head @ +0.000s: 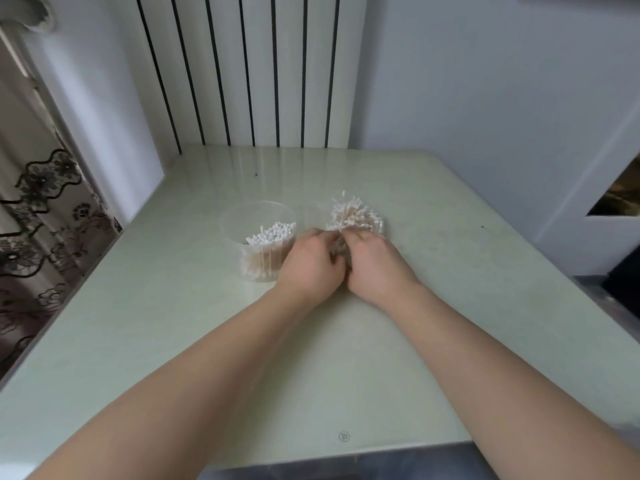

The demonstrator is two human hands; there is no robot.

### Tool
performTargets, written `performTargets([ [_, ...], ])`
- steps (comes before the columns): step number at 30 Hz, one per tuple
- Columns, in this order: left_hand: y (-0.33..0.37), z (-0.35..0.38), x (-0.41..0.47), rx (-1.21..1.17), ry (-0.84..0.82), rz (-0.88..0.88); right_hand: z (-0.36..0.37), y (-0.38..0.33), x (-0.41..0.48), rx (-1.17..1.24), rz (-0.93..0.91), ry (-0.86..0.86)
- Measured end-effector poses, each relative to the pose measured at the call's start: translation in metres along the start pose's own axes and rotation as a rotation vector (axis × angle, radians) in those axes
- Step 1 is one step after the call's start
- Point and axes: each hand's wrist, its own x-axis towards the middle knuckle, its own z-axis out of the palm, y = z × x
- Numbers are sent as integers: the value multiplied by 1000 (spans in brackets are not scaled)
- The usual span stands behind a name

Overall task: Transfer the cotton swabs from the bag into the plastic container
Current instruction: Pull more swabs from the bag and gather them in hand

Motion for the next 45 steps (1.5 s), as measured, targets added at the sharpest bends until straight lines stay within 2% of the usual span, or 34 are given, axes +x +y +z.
performTargets([
  [5,-4,12,-6,-127,152,120,2,1,6,-51,19,13],
  [10,-9,12,-5,-208,221,92,12,5,7,-84,4,49],
  [13,-8,13,-6,-219,239,120,12,4,11,-91,67,52],
  [17,-6,15,-7,-241,215,168,14,3,17,-104,135,47],
  [21,-9,15,-3,-259,211,135,15,8,20,-122,113,7],
  [35,-11,17,-2,-244,132,181,7,18,15,-73,73,63],
  [45,-14,19,1,-219,98,54,-3,29,10,46,-74,95],
])
